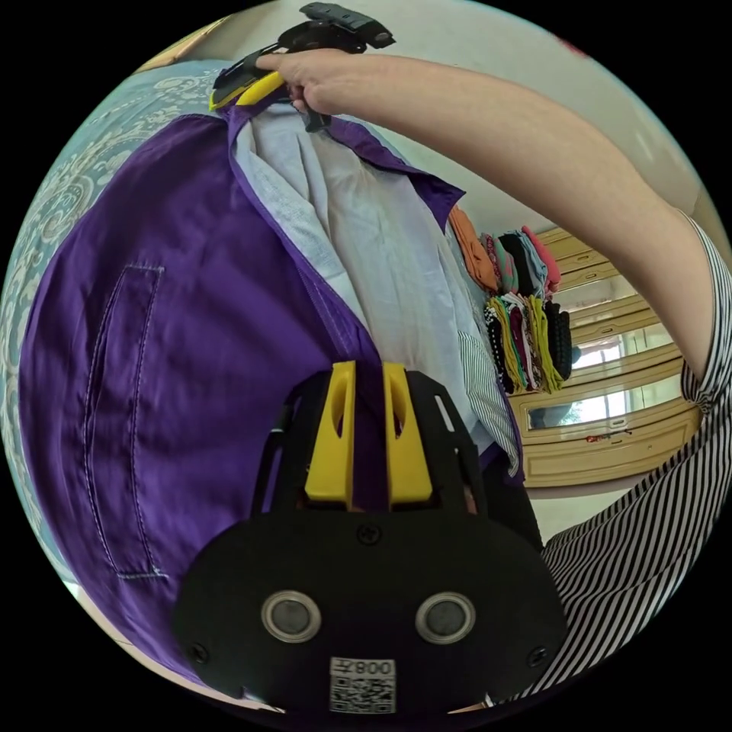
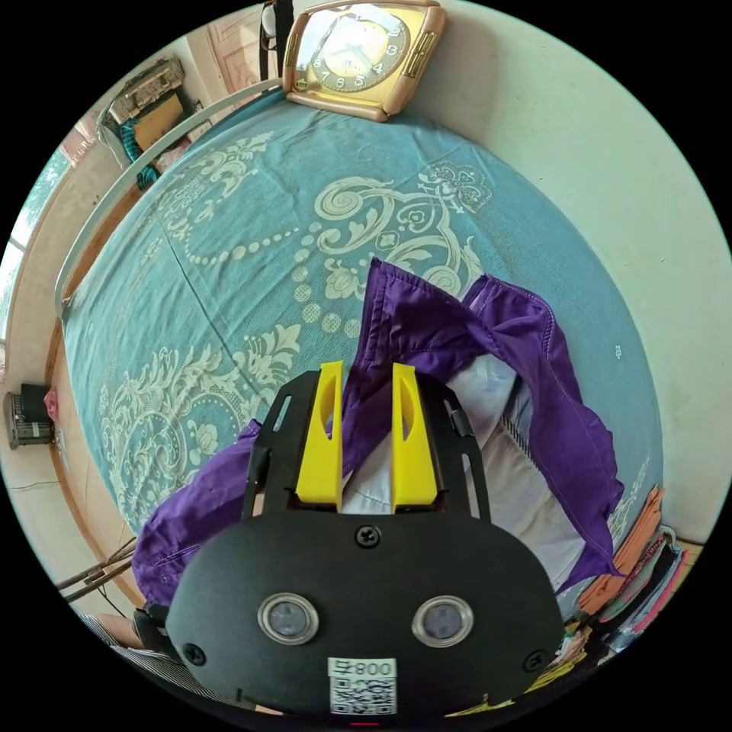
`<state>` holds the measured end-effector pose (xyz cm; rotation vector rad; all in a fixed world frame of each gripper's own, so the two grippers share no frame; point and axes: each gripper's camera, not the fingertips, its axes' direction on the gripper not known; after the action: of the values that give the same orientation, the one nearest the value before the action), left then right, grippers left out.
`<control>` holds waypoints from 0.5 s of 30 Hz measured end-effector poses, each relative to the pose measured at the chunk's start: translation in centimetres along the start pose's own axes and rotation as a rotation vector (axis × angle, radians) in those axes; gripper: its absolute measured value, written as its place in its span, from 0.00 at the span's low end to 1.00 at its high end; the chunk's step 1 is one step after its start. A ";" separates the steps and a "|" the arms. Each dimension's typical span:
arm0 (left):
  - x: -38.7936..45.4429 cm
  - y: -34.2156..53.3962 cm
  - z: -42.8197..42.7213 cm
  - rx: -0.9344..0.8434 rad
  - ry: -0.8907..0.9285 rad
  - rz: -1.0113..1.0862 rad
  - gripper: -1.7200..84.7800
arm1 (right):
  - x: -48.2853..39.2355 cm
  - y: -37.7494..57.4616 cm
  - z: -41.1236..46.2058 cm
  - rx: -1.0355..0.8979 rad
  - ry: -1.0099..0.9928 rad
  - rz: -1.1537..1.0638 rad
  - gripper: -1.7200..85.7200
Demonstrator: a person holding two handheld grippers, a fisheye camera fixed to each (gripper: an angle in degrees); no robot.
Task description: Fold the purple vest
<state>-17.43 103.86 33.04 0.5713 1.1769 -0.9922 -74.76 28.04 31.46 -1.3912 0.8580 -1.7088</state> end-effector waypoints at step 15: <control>5.0 -5.2 5.4 0.077 0.041 0.139 0.02 | 16.1 1.7 -7.2 0.326 -0.401 0.095 0.05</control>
<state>-19.00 95.33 30.67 0.7276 1.1231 -0.9132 -83.55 13.45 36.27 -1.3751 0.3954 -1.3584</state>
